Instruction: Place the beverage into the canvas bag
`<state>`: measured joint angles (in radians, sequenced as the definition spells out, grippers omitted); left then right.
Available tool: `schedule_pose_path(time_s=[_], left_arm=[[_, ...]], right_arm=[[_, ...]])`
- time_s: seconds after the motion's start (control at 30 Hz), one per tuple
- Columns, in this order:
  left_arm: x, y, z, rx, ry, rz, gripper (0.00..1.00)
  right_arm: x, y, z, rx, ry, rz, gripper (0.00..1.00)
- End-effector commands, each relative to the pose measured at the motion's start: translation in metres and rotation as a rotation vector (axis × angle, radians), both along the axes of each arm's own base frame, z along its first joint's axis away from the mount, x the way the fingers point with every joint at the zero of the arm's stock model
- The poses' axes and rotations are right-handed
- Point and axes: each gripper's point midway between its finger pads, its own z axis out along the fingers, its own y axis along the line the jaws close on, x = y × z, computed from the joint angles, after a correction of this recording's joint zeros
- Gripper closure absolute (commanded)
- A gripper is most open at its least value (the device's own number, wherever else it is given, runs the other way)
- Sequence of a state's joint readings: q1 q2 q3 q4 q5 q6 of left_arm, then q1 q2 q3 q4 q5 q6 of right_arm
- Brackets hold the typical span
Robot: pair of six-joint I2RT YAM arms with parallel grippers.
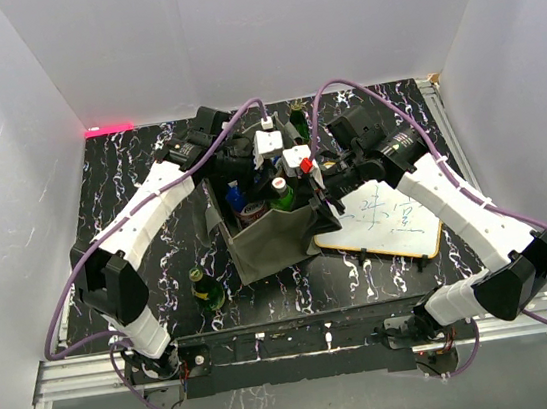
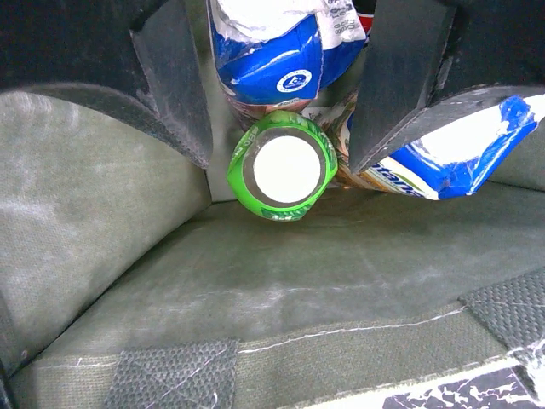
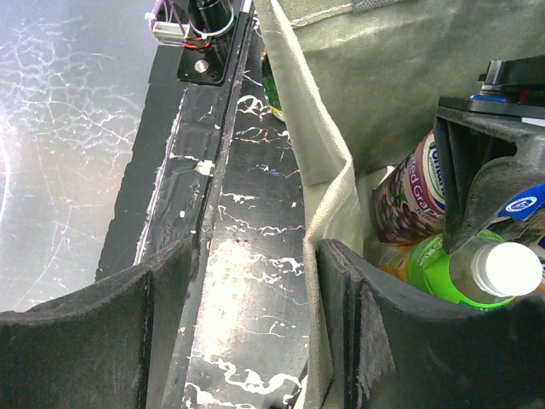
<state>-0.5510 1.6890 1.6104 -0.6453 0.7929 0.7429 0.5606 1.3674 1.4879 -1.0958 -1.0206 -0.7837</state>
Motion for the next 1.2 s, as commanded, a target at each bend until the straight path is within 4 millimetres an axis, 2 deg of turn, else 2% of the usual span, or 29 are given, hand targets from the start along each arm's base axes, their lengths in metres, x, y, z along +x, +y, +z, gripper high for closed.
schedule_pose_path(time_s=[0.0, 0.13, 0.47, 0.6, 0.73, 0.83, 0.93, 1.03, 1.17], left_arm=[[-0.012, 0.002, 0.039, -0.065, -0.050, -0.024, 0.36], [-0.020, 0.002, 0.051, -0.088, -0.039, -0.048, 0.30], [-0.038, 0.003, 0.103, -0.162, -0.065, -0.092, 0.19], [-0.034, 0.013, 0.119, -0.177, -0.082, -0.059, 0.17], [-0.017, 0.030, 0.145, -0.229, -0.071, 0.059, 0.16], [-0.005, 0.051, 0.165, -0.289, -0.052, 0.150, 0.14], [0.009, 0.078, 0.182, -0.336, -0.052, 0.256, 0.13], [0.019, 0.103, 0.195, -0.378, -0.033, 0.375, 0.12], [0.026, 0.135, 0.208, -0.408, -0.064, 0.487, 0.12]], right_arm=[[-0.004, -0.001, 0.015, 0.049, -0.036, 0.007, 0.37], [-0.002, -0.001, 0.021, 0.064, -0.032, -0.003, 0.36], [0.014, -0.001, 0.060, 0.140, -0.051, -0.064, 0.30], [0.023, -0.007, 0.090, 0.213, -0.037, -0.116, 0.30], [0.037, -0.018, 0.116, 0.259, -0.046, -0.207, 0.30], [0.057, -0.031, 0.131, 0.285, -0.048, -0.329, 0.30], [0.096, -0.057, 0.143, 0.314, -0.035, -0.546, 0.30], [0.136, -0.087, 0.139, 0.333, 0.001, -0.764, 0.30], [0.170, -0.107, 0.126, 0.323, -0.018, -0.939, 0.29]])
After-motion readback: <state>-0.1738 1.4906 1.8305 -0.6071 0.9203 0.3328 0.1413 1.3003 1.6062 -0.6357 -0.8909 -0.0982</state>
